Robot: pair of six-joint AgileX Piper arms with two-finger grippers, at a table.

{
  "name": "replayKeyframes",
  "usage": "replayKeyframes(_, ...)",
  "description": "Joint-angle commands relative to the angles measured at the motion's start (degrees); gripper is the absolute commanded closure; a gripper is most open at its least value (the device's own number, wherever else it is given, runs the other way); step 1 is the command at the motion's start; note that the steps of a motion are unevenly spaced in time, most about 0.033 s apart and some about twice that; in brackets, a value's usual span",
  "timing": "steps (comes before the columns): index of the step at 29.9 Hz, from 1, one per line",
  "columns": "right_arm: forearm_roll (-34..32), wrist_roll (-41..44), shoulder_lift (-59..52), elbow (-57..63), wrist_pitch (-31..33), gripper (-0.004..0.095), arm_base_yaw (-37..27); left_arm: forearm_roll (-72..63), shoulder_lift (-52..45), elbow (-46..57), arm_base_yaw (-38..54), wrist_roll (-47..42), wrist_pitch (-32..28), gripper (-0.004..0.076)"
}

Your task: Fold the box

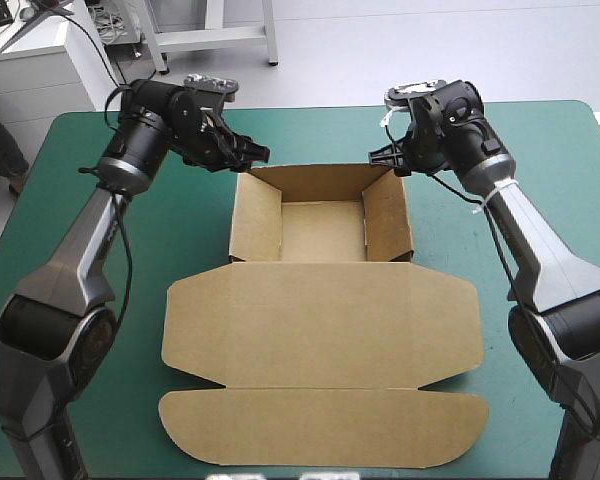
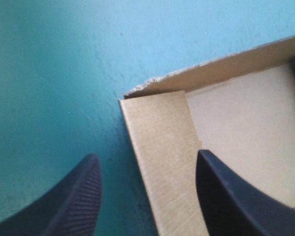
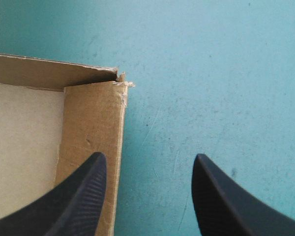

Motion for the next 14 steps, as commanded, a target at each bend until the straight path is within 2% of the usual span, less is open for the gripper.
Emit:
replayKeyframes(1,0.52,-0.26,-4.08,-1.71,0.40,0.0418,-0.02,3.91,-7.96,-2.18,-0.10,-0.15,2.98,0.0504)
replayKeyframes(3,1.52,-0.26,-4.08,-1.71,0.40,0.0418,-0.02,4.97,-10.63,-1.80,-0.10,0.13,2.98,0.0681)
replayKeyframes(4,2.16,-0.26,-4.08,-1.58,0.40,0.0418,-0.02,5.14,-12.02,-1.80,-0.10,0.55,2.98,0.0729)
replayKeyframes(11,2.31,-0.34,-3.97,0.92,0.40,0.0418,-0.28,4.80,-21.83,-1.16,-0.21,0.55,2.98,0.0732)
replayKeyframes(14,4.75,-0.34,-3.97,3.10,0.40,0.0418,-0.80,3.85,-26.40,2.32,-0.21,0.55,2.98,0.0732)
